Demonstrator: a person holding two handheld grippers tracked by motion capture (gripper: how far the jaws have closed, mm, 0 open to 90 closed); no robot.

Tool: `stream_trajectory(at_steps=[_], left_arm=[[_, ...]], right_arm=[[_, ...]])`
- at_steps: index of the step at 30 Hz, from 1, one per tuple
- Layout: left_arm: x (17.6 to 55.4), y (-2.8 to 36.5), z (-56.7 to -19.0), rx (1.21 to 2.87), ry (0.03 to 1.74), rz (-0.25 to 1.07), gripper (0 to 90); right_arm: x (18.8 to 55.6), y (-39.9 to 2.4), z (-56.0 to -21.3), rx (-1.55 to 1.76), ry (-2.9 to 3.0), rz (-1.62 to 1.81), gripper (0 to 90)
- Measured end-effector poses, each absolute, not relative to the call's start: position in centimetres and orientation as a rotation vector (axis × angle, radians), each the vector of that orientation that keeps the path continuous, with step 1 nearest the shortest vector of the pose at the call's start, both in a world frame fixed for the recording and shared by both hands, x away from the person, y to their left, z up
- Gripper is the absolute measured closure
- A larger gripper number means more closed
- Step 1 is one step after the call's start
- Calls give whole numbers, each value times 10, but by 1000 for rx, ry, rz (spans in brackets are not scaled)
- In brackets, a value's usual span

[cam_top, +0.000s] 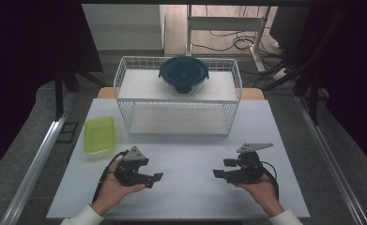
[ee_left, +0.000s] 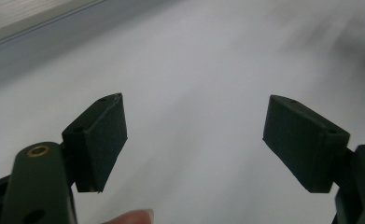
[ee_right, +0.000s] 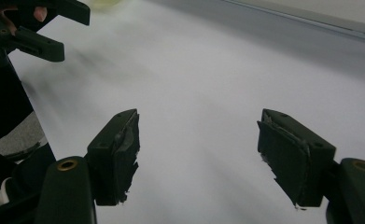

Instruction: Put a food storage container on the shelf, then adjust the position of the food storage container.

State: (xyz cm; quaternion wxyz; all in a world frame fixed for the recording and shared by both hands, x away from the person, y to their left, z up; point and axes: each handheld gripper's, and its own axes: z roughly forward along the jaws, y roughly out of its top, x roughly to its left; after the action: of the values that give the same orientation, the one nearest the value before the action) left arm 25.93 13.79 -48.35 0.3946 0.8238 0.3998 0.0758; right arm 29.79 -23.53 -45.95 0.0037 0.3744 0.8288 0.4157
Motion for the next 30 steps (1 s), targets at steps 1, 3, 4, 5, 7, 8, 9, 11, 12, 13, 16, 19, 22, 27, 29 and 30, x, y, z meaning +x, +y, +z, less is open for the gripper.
stream_trajectory(at_steps=[1, 3, 4, 5, 7, 8, 9, 11, 12, 13, 16, 19, 22, 27, 29, 30], left_arm=[[259, 137, -484, 2093, 1015, 192, 209], [259, 135, -485, 2104, 1012, 192, 208], [260, 135, -485, 2105, 1011, 194, 207], [260, 135, -485, 2103, 1010, 193, 206], [261, 135, -484, 2090, 1016, 195, 205], [261, 136, -484, 2089, 1017, 194, 206], [262, 136, -485, 2089, 1018, 193, 205], [262, 137, -484, 2088, 1022, 187, 206], [263, 138, -484, 2087, 1018, 181, 207], [263, 138, -484, 2088, 1011, 176, 208], [263, 141, -485, 2115, 995, 188, 220], [263, 146, -484, 2105, 994, 196, 238], [264, 152, -478, 2085, 996, 199, 278], [271, 163, -466, 2069, 1021, 237, 367], [272, 171, -462, 2057, 1040, 239, 424], [273, 175, -460, 2053, 1052, 245, 455]], right_arm=[[298, -236, -460, 1181, 2596, 1305, 294], [296, -238, -459, 1185, 2595, 1306, 294], [296, -239, -459, 1184, 2592, 1310, 294], [296, -240, -459, 1184, 2588, 1309, 294], [295, -243, -459, 1192, 2579, 1314, 294], [295, -245, -458, 1197, 2575, 1314, 294], [296, -246, -459, 1201, 2571, 1316, 294], [298, -247, -460, 1211, 2568, 1319, 294], [299, -247, -460, 1216, 2566, 1324, 294], [300, -247, -460, 1218, 2567, 1325, 294], [303, -245, -460, 1228, 2564, 1323, 294], [306, -241, -462, 1218, 2578, 1306, 294], [306, -238, -464, 1209, 2594, 1291, 294], [305, -240, -464, 1199, 2598, 1286, 294], [304, -242, -464, 1201, 2592, 1289, 294], [303, -242, -463, 1205, 2590, 1290, 294]])
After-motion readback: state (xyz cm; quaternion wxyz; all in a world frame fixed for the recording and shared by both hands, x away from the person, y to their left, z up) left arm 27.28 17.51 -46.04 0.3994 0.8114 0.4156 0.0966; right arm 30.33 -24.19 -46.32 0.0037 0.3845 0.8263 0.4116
